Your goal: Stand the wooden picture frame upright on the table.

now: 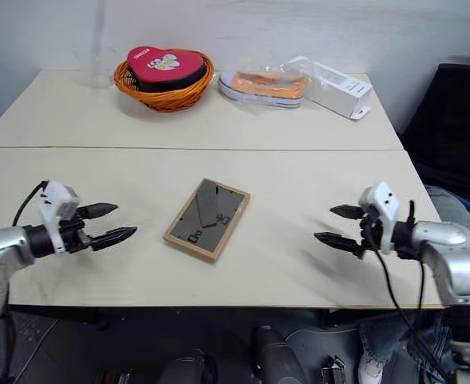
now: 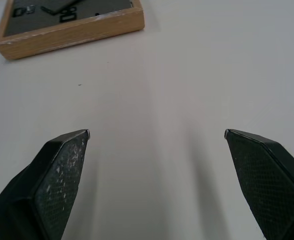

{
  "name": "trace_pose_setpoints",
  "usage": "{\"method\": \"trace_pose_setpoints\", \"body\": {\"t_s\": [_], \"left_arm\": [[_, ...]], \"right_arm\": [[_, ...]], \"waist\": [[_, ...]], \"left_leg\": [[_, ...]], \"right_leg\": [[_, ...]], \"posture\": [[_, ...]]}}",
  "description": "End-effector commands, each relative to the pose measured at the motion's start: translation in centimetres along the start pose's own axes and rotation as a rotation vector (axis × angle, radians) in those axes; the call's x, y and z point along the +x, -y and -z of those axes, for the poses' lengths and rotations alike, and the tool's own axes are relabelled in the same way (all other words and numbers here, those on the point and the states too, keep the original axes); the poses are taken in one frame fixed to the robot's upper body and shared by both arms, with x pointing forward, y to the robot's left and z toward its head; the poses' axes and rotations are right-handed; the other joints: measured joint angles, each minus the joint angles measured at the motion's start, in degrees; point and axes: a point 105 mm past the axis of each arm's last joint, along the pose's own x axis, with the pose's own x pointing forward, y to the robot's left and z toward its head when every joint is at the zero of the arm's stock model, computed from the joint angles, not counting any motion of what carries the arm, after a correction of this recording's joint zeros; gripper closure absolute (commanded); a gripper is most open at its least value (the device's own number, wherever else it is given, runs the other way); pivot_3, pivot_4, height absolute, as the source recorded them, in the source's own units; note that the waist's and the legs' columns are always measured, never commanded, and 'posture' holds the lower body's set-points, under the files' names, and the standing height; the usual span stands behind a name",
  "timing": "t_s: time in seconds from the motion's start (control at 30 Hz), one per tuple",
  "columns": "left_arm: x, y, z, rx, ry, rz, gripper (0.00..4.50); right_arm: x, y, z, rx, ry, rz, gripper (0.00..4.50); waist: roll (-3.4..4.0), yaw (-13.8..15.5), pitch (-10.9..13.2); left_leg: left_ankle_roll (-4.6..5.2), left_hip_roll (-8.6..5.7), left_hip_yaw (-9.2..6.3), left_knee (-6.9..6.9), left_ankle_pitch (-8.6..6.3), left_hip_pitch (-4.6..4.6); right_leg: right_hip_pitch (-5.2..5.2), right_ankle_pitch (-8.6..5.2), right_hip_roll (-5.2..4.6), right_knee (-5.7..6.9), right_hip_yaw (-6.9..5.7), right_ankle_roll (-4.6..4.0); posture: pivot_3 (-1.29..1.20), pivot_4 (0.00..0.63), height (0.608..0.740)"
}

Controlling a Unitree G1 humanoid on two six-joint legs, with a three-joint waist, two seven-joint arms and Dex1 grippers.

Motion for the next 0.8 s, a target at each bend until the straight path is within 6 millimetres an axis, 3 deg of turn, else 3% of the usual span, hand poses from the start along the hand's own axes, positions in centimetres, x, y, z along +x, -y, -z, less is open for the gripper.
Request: {"method": "trace_pose_setpoints", "body": {"t_s": [0.03, 0.27, 0.43, 0.5, 0.8], "left_arm": [[-0.7, -0.1, -1.3, 0.074, 0.013, 0.026, 0.00], [0.0, -0.2, -1.3, 0.072, -0.005, 0.018, 0.00], [1.6, -0.4, -1.2, 0.122, -0.033, 0.050, 0.00], [2.8, -0.9, -1.0, 0.170, -0.067, 0.058, 0.00], [8.1, -1.3, -0.8, 0.305, -0.129, 0.138, 2.83]], "right_arm": [[-0.9, -0.2, -1.7, -0.003, 0.052, -0.043, 0.04], [-0.4, -0.1, -1.8, -0.026, 0.048, -0.024, 0.04], [1.4, -0.7, -2.1, -0.087, 0.023, -0.056, 0.20], [2.7, -1.0, -2.4, -0.119, 0.013, -0.085, 0.60], [8.4, -1.2, -2.6, -0.247, -0.040, -0.155, 3.76]], "waist": [[0.00, 0.0, 0.0], [0.00, 0.0, 0.0], [0.00, 0.0, 0.0], [0.00, 0.0, 0.0], [0.00, 0.0, 0.0]], "left_leg": [[0.00, 0.00, 0.00, 0.00, 0.00, 0.00], [0.01, 0.01, -0.01, 0.00, -0.01, -0.04], [0.00, 0.01, 0.00, 0.00, -0.01, -0.03], [0.00, -0.01, 0.00, 0.01, 0.00, -0.02], [-0.31, -0.03, 0.08, 0.07, 0.18, -0.17]], "right_leg": [[0.00, 0.00, 0.00, 0.00, 0.00, 0.00], [-0.04, 0.00, 0.00, 0.01, 0.00, 0.00], [-0.04, 0.00, 0.00, 0.04, 0.01, 0.00], [-0.04, 0.00, 0.00, 0.07, 0.01, 0.00], [-0.18, 0.00, -0.01, 0.10, 0.02, 0.00]], "posture": [[0.00, 0.150, 0.740], [0.00, 0.150, 0.740], [0.00, 0.150, 0.740], [0.00, 0.150, 0.740], [0.00, 0.150, 0.740]]}}
